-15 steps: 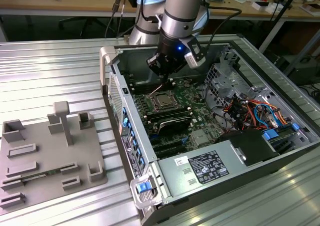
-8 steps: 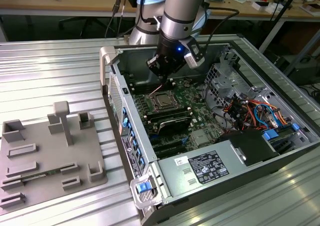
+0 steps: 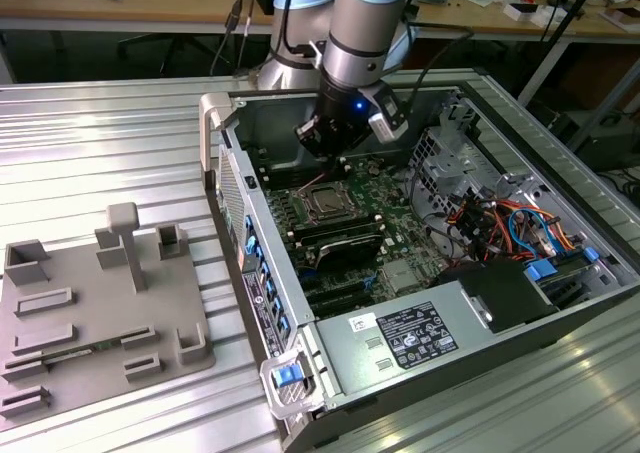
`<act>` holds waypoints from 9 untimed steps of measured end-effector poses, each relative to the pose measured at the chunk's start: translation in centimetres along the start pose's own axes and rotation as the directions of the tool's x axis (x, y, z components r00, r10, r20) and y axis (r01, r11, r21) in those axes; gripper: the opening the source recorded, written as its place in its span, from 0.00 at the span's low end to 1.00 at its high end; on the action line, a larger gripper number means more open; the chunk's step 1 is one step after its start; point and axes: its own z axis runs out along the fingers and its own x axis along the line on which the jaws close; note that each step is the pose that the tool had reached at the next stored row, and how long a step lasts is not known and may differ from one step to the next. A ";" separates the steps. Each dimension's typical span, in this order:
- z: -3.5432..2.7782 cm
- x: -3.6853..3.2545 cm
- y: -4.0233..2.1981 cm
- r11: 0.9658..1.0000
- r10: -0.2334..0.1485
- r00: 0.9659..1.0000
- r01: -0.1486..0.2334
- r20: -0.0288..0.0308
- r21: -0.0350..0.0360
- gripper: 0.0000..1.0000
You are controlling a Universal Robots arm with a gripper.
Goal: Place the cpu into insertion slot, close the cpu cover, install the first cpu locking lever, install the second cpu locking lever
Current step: 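Install the first cpu locking lever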
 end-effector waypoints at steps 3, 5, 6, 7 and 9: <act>0.59 -0.46 -0.04 1.000 0.000 1.000 0.000 0.000 0.000 0.11; 0.95 -0.45 -0.05 1.000 0.000 1.000 0.000 0.000 0.000 0.11; 1.10 -0.45 -0.06 1.000 0.000 1.000 0.000 0.000 0.000 0.11; 1.33 -0.44 -0.07 1.000 0.000 1.000 0.000 0.000 0.000 0.11; 1.57 -0.47 -0.08 1.000 0.000 1.000 0.000 0.000 0.000 0.11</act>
